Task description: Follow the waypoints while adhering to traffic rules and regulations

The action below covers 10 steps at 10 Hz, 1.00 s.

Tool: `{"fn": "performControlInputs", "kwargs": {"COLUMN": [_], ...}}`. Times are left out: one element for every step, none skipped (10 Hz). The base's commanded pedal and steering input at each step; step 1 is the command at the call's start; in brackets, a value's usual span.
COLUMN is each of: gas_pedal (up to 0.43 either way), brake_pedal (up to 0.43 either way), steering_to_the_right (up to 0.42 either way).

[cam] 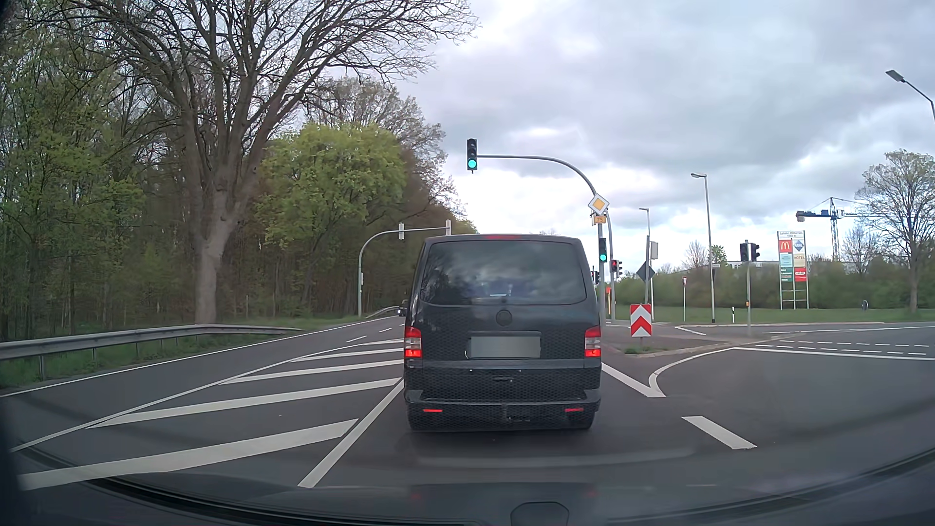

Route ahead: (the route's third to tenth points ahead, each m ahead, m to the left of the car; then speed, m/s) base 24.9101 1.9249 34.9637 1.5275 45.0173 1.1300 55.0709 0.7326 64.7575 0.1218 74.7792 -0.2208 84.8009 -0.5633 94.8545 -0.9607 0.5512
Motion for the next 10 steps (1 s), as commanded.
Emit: {"fn": "performControlInputs", "kwargs": {"gas_pedal": [0.169, 0.22, 0.24, 0.248, 0.26, 0.268, 0.287, 0.299, 0.299, 0.299], "brake_pedal": [0.006, 0.006, 0.006, 0.006, 0.006, 0.006, 0.006, 0.006, 0.006, 0.006], "steering_to_the_right": [-0.001, -0.001, -0.002, -0.004, -0.008, -0.01, -0.01, -0.009, -0.009, -0.009]}}
